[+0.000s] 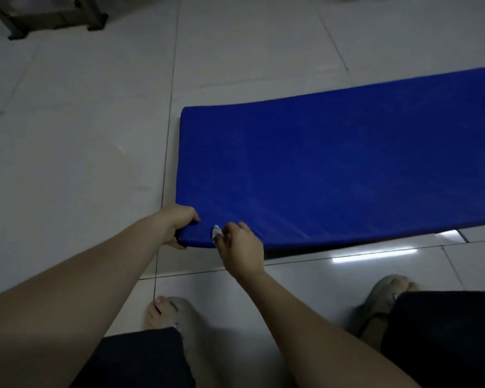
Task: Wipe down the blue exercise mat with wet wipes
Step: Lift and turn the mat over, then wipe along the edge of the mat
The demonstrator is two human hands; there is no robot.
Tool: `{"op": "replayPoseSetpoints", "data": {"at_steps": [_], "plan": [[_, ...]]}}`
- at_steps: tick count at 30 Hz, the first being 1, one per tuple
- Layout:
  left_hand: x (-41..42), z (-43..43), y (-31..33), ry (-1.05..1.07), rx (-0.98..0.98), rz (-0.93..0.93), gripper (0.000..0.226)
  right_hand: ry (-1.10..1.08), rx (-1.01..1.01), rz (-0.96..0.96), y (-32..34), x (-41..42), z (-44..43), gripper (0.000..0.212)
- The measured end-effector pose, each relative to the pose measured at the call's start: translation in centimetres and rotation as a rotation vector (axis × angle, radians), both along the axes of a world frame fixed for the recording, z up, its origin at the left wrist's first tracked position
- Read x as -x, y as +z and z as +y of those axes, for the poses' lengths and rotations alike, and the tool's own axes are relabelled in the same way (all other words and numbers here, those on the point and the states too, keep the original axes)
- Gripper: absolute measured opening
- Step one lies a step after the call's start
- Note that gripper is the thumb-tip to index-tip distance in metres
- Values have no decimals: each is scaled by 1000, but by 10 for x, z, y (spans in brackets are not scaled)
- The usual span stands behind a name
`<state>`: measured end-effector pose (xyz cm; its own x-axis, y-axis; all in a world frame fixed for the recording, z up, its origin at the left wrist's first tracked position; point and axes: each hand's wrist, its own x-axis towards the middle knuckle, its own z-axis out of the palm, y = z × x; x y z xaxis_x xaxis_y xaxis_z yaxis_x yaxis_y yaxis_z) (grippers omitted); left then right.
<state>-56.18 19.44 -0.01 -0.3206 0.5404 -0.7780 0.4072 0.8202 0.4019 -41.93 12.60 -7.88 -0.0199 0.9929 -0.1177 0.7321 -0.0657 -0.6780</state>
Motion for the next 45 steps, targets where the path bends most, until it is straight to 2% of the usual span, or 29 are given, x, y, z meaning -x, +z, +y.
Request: {"op": "replayPoseSetpoints", "data": {"at_steps": [2, 5, 8, 10, 11, 14, 17, 19, 22, 24, 28, 31, 34, 38, 43, 45], "plan": [[6, 7, -20, -48, 73, 30, 29, -2, 16, -17, -26, 2, -2, 42], [11, 13, -54, -134, 64, 119, 38, -43, 50, -32, -57, 4, -7, 40], [9, 8, -85, -513, -6, 446, 57, -36, 111, -69, -77, 5, -10, 40], [0, 3, -104, -731, -86, 584, 49, 14, 128, -121, -88, 7, -11, 38], [-7, -1, -111, -782, -89, 562, 41, 32, 127, -133, -93, 8, -11, 34], [-24, -12, -132, -774, 16, 299, 13, 82, 145, -191, -103, 6, -10, 13], [-24, -15, -144, -791, 60, 156, 23, 121, 98, -213, -107, -6, -6, 16], [-22, -9, -145, -847, 108, 133, 35, 47, 65, -238, -107, -28, 0, 23], [-19, -1, -144, -950, 168, 152, 45, -128, 174, -220, -105, -78, 9, 26], [-19, -1, -147, -1011, 152, 184, 53, -209, 165, -227, -104, -97, 9, 26], [-22, -8, -161, -1046, 87, 287, 70, -237, 172, -205, -105, -78, 2, 30], [-25, -11, -163, -1051, 62, 335, 81, -108, 191, -164, -110, -37, -2, 28], [-26, -10, -164, -1040, 60, 352, 70, 44, 140, -123, -108, 0, -5, 22], [-27, -8, -160, -1044, 64, 343, 73, 160, 193, -212, -102, -28, 8, 19], [-27, -10, -156, -1086, 59, 340, 68, -194, 197, -253, -99, -142, 1, 22], [-27, -11, -156, -1092, 50, 354, 69, -269, 231, -290, -97, -171, -5, 20]]}}
